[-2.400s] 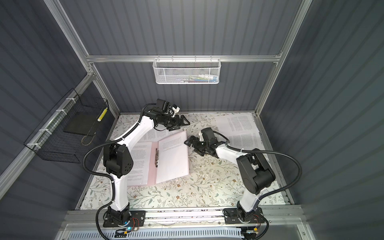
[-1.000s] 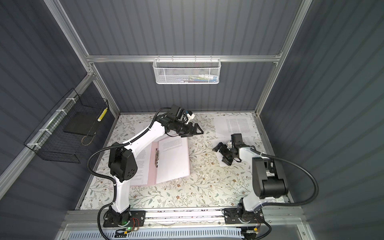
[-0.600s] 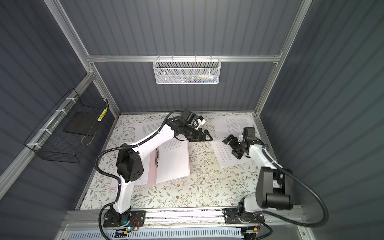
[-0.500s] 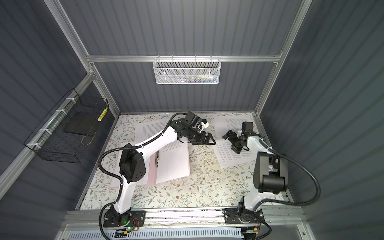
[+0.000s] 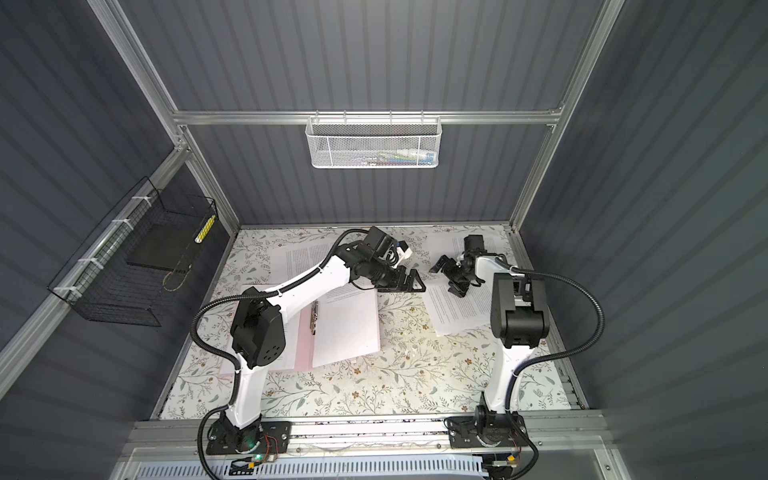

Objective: Put the files into the folder

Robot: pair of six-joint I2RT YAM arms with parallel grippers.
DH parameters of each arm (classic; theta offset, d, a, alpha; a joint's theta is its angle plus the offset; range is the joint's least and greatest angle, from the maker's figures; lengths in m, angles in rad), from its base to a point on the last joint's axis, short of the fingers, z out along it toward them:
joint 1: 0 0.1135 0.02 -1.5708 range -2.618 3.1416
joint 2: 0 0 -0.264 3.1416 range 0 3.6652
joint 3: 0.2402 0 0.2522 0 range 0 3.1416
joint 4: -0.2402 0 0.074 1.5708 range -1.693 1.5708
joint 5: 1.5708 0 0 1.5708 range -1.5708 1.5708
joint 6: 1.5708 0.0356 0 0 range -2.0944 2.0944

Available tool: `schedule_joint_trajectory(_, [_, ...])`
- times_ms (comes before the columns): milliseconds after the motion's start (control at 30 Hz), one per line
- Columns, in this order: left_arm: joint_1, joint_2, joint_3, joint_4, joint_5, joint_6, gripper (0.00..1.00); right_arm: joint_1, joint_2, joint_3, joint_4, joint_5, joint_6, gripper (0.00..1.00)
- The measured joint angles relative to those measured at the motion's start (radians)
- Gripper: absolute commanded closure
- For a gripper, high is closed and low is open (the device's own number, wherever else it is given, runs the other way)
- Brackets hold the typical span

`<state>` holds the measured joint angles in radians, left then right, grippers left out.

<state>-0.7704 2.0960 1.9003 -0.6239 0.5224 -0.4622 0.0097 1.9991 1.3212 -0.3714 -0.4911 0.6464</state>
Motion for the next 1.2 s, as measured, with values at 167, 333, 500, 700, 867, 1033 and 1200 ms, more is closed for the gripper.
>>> schedule_joint_trajectory(167, [0.012, -0.034, 0.002, -0.002, -0.003, 0.011, 0.00, 0.058, -0.092, -0.171, 0.116, -0.078, 0.012, 0.01])
schedule_joint_trajectory(333, [0.019, -0.035, 0.008, -0.005, -0.002, 0.019, 0.00, 0.072, -0.259, -0.424, 0.220, -0.168, 0.026, 0.01])
schedule_joint_trajectory(500, [0.014, -0.034, 0.008, -0.013, 0.005, 0.032, 0.00, -0.022, -0.457, -0.568, 0.135, -0.174, 0.017, 0.01])
schedule_joint_trajectory(700, [-0.056, 0.020, 0.049, -0.035, 0.004, 0.059, 0.00, -0.235, -0.602, -0.524, 0.114, -0.116, 0.010, 0.01])
schedule_joint_trajectory(867, [-0.156, 0.146, 0.122, -0.058, -0.002, 0.078, 0.00, -0.323, -0.498, -0.416, 0.085, 0.022, 0.011, 0.01])
schedule_joint_trajectory(1033, [-0.224, 0.255, 0.162, -0.108, -0.019, 0.092, 0.00, -0.394, -0.394, -0.358, 0.024, 0.159, 0.010, 0.01])
schedule_joint_trajectory(1200, [-0.230, 0.312, 0.180, -0.138, -0.034, 0.097, 0.00, -0.412, -0.333, -0.332, -0.024, 0.208, 0.000, 0.01])
